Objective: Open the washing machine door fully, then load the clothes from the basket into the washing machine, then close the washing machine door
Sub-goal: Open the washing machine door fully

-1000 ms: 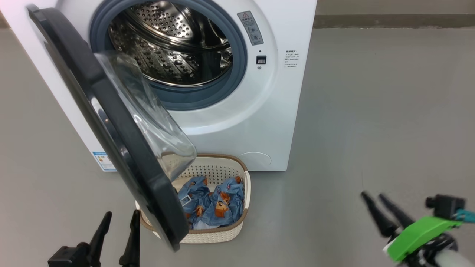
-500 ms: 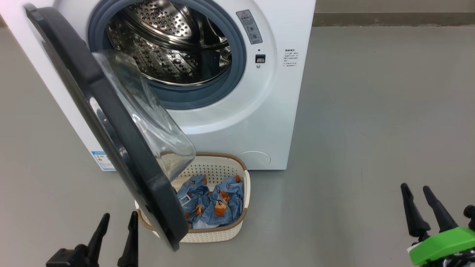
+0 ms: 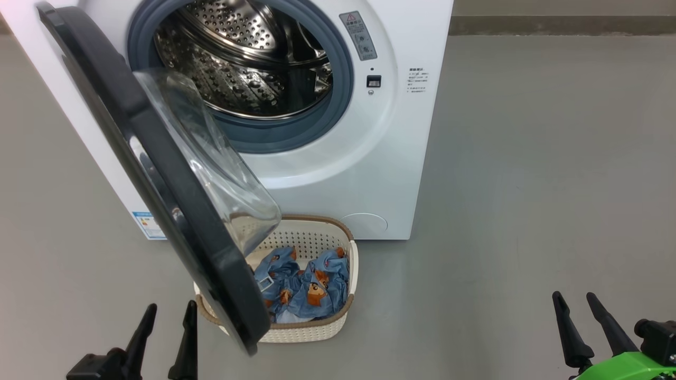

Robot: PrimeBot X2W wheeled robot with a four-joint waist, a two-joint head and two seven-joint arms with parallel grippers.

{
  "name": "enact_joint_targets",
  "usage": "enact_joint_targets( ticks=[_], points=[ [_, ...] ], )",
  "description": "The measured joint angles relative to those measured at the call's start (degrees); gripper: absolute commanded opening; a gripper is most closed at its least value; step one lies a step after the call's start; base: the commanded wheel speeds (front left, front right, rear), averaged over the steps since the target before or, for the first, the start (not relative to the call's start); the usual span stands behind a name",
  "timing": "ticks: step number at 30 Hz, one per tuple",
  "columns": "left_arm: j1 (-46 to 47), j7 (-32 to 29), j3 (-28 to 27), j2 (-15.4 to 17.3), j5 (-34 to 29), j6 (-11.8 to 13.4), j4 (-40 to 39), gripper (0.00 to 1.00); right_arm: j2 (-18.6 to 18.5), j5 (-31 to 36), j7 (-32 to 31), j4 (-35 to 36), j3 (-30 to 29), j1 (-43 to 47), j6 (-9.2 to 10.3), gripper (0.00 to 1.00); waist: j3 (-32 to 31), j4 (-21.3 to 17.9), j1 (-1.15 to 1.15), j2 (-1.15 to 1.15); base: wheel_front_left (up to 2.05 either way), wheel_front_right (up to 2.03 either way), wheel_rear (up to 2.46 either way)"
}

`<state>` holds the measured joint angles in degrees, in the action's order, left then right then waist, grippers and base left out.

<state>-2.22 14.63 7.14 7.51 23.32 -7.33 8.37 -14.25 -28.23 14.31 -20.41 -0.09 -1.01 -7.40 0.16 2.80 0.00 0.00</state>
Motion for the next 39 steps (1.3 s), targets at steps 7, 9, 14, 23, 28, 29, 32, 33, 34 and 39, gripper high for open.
enact_joint_targets(
  ticks=[7,9,14,23,28,29,32,33,34,39],
  points=[
    [0.01,0.00,0.00,-0.20,0.00,0.00,0.22,1.00,1.01,1.00,0.00,-0.12,-0.75,0.02,0.00,1.00,0.37,0.33,0.00,0.00,0.00,0.00,0.00],
    [0.01,0.00,0.00,-0.20,0.00,0.00,0.26,1.00,1.24,1.05,0.00,-0.12,-0.87,0.04,0.00,1.00,0.44,0.38,0.00,0.00,0.00,0.00,0.00],
    [0.01,0.00,-0.10,-0.20,0.00,0.00,0.29,1.00,1.33,2.07,0.00,-0.02,-1.24,0.13,0.00,1.00,0.49,0.51,0.00,0.00,0.00,0.00,0.00],
    [0.06,0.00,-1.12,-0.47,0.01,0.00,0.92,0.00,1.48,2.48,0.00,-0.26,-1.76,1.09,0.00,1.00,0.39,1.06,0.00,0.00,0.00,0.00,0.00],
    [0.19,0.00,-3.45,-0.88,0.00,0.00,-1.12,0.00,1.52,2.48,0.00,-0.26,-1.88,1.10,0.00,1.00,0.24,1.56,0.00,0.00,0.00,0.00,0.00],
    [0.25,0.00,-4.24,-0.96,-0.01,0.00,-1.96,0.00,1.52,2.48,0.00,-0.23,-1.88,1.10,0.00,1.00,0.20,1.65,0.00,0.00,0.00,0.00,0.00],
    [0.58,0.00,-6.76,-1.23,-0.79,0.00,-5.44,0.00,1.56,2.49,0.00,-0.10,-1.88,1.10,0.00,1.00,0.10,1.86,0.00,0.00,0.00,0.00,0.00],
    [0.73,0.00,-7.44,-1.32,-1.37,0.00,-6.89,0.00,1.58,2.49,0.00,-0.01,-1.86,1.11,0.00,1.00,0.05,1.90,0.00,0.00,0.00,0.00,0.00],
    [0.96,0.01,-8.05,-1.57,-1.62,0.00,-8.59,0.00,1.59,2.49,0.00,0.07,-1.85,1.11,0.00,1.00,0.04,1.94,0.00,0.00,0.00,0.00,0.00],
    [2.18,0.02,-6.44,-2.94,-3.69,0.00,-20.16,0.00,1.59,2.48,0.00,0.57,-1.66,1.13,0.00,1.00,0.16,2.25,0.00,0.00,0.00,0.00,0.00]
  ],
)
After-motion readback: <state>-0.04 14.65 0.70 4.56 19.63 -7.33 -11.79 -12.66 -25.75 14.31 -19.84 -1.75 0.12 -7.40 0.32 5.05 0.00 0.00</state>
